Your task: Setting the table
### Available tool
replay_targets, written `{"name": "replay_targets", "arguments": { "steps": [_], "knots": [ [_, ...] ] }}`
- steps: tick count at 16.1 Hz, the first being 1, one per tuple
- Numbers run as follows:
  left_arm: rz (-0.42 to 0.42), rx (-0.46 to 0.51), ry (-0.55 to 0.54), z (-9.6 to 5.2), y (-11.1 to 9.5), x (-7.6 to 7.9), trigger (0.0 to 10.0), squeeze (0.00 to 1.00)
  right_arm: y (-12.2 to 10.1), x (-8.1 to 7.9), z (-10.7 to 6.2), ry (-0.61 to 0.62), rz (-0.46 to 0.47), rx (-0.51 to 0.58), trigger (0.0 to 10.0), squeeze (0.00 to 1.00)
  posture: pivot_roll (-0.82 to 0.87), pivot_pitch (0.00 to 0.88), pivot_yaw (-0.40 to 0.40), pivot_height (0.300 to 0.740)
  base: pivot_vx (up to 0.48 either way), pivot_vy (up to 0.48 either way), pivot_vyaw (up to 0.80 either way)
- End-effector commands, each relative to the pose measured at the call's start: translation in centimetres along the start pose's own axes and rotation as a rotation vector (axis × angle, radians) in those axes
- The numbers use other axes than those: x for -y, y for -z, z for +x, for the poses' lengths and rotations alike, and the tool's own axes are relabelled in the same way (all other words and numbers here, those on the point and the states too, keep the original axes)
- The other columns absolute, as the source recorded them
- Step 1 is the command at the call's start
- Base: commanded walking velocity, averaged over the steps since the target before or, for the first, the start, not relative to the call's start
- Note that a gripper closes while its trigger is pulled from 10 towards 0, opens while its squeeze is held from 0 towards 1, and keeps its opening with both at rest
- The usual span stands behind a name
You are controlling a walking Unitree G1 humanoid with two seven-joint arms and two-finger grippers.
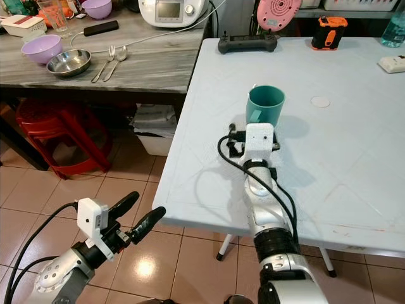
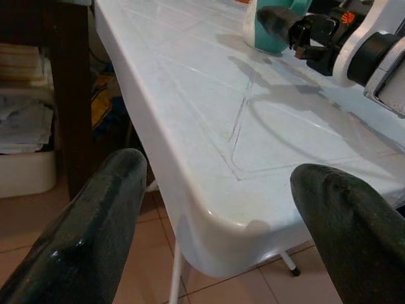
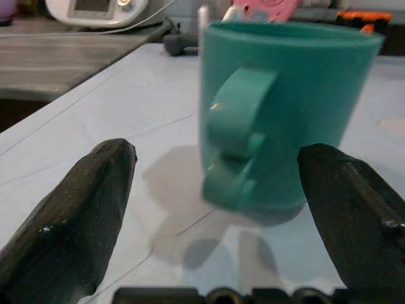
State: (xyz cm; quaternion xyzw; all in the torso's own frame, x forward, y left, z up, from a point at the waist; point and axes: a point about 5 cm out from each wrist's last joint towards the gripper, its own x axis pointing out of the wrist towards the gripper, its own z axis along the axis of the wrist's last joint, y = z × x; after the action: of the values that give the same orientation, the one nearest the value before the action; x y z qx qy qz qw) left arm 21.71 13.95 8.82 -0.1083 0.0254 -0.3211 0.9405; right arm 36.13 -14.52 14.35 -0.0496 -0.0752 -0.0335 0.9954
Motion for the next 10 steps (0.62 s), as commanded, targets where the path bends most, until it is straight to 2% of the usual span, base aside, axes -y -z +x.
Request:
{"name": "replay_targets", "arguments": {
  "steps": [1, 2, 10],
  "knots": [
    [0.0, -0.008, -0.005, -0.1, 0.0, 0.0, 10.0, 0.0, -0.2, -0.3, 0.1, -0.003, -0.001, 0.009, 10.0, 0.0, 0.0, 0.159, 0.088, 0.74, 0.0, 0.0, 0.0],
    [0.0, -0.006, -0.001, 0.1, 0.0, -0.1, 10.0, 0.0, -0.5, 0.3, 0.5, 0.034, -0.038, 0.029, 0.0, 0.0, -0.01, 0.157, 0.09, 0.74, 0.0, 0.0, 0.0],
    [0.001, 0.009, -0.001, 0.6, -0.1, 0.0, 10.0, 0.0, -0.9, 1.4, 0.9, 0.108, -0.089, 0.061, 0.0, 0.0, -0.01, 0.142, 0.083, 0.74, 0.0, 0.0, 0.0]
  ]
}}
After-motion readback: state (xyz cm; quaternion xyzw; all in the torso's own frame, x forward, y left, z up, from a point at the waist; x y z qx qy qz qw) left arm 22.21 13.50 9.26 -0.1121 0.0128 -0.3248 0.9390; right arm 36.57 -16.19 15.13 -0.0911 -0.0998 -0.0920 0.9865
